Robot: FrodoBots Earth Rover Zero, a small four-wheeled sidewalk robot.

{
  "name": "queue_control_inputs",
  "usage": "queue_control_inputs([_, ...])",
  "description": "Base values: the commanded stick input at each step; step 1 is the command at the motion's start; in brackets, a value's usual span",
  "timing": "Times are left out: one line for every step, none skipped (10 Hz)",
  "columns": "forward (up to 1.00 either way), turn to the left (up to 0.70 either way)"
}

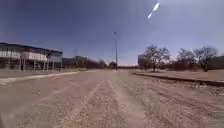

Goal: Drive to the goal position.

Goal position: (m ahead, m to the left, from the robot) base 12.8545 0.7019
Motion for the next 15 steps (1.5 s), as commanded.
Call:
queue_control_inputs([1.00, 0.00])
queue_control_inputs([1.00, 0.00])
queue_control_inputs([1.00, 0.00])
queue_control_inputs([1.00, 0.00])
queue_control_inputs([1.00, -0.07])
queue_control_inputs([1.00, -0.27])
queue_control_inputs([1.00, -0.27])
queue_control_inputs([1.00, -0.27])
queue_control_inputs([1.00, -0.27])
queue_control_inputs([1.00, -0.27])
queue_control_inputs([1.00, -0.27])
queue_control_inputs([1.00, -0.27])
queue_control_inputs([1.00, -0.27])
queue_control_inputs([1.00, -0.27])
queue_control_inputs([1.00, -0.27])
